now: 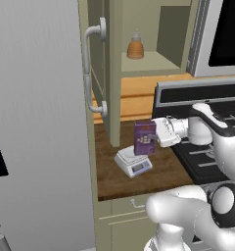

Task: Pick the cereal and place it on the digital scale for weighing, and close the cabinet.

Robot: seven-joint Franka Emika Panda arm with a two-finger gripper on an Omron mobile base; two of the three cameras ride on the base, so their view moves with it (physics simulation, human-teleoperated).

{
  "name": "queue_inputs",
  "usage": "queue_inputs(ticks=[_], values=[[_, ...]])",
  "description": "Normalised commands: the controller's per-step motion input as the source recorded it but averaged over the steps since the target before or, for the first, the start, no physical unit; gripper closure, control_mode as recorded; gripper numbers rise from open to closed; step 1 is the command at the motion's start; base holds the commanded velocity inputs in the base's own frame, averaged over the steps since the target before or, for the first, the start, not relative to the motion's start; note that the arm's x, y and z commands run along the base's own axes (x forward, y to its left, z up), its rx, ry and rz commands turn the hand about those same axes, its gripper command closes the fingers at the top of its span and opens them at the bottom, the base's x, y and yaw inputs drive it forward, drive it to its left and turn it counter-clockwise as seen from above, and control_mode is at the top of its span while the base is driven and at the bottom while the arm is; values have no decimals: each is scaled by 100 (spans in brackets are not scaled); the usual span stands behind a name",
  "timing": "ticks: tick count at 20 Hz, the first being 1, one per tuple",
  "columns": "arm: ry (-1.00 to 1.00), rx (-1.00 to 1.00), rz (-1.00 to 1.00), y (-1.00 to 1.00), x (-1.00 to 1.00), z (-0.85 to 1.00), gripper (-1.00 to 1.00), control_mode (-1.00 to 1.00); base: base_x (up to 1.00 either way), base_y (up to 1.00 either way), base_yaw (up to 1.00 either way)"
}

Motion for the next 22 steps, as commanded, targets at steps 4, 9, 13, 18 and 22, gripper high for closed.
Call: queue_inputs(ticks=[4,9,13,18,22], values=[[0,0,0,8,26,-10,100,-100,0,0,0],[0,-1,0,16,14,-17,100,-100,0,0,0],[0,0,0,2,6,-25,100,-100,0,0,0],[-3,0,0,0,6,-22,100,-100,0,0,0],[-3,0,0,0,13,-18,100,-100,0,0,0]])
